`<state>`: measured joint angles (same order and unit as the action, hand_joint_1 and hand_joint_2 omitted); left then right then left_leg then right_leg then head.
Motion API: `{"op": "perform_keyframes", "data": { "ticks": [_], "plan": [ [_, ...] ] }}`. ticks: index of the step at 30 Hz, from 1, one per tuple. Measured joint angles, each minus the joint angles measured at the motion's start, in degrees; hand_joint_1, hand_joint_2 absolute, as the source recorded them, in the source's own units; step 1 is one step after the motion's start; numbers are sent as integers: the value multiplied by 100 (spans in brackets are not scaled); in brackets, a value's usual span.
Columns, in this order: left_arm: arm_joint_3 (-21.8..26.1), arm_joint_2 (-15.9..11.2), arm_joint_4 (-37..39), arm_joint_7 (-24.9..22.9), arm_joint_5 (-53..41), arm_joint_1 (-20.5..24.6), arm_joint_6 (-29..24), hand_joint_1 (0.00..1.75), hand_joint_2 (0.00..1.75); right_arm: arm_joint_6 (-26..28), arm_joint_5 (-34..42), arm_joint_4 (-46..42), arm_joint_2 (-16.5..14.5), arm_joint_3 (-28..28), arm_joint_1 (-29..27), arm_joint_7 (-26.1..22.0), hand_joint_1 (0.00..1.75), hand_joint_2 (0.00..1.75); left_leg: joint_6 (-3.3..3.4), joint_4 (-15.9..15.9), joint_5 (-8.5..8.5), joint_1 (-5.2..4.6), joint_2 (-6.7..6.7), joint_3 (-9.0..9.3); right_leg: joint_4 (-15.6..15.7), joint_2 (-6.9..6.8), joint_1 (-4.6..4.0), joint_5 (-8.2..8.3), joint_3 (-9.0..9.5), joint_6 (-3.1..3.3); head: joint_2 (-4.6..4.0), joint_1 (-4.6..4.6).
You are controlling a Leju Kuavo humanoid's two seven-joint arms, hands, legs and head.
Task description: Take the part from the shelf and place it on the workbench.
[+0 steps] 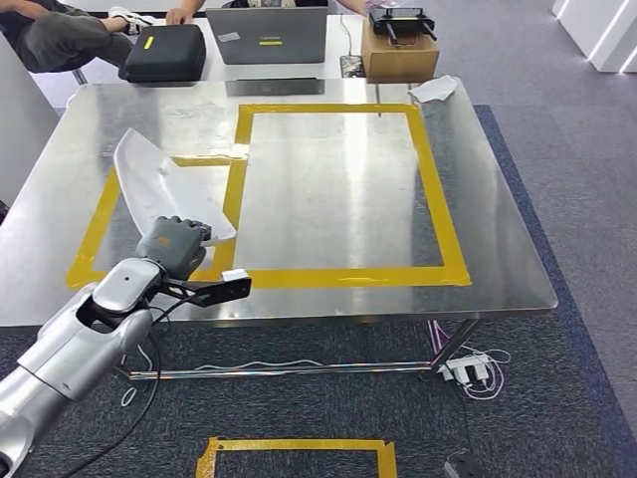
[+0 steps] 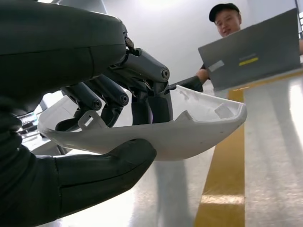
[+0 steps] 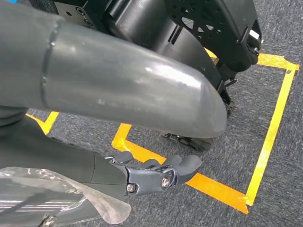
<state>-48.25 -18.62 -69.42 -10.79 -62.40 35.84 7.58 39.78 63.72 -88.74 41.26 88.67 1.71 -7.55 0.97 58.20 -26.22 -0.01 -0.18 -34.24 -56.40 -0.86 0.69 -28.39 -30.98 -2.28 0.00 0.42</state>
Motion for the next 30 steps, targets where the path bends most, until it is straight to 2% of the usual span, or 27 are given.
{"op": "perform_keyframes", "data": {
  "ticks": [11,30],
  "plan": [
    [-70,-2,239,-351,-160,114,419,175,175,0,-372,-21,-31,-285,-180,301,0,0,0,-1,0,0,0,-1,-1,-1,0,-1,-1,0,0,0],
    [-29,-65,338,-386,-250,112,413,175,175,7,-501,-65,-51,-529,-323,379,0,0,0,-1,0,0,0,-2,-2,-1,-1,-1,-1,0,0,0]
  ]
}}
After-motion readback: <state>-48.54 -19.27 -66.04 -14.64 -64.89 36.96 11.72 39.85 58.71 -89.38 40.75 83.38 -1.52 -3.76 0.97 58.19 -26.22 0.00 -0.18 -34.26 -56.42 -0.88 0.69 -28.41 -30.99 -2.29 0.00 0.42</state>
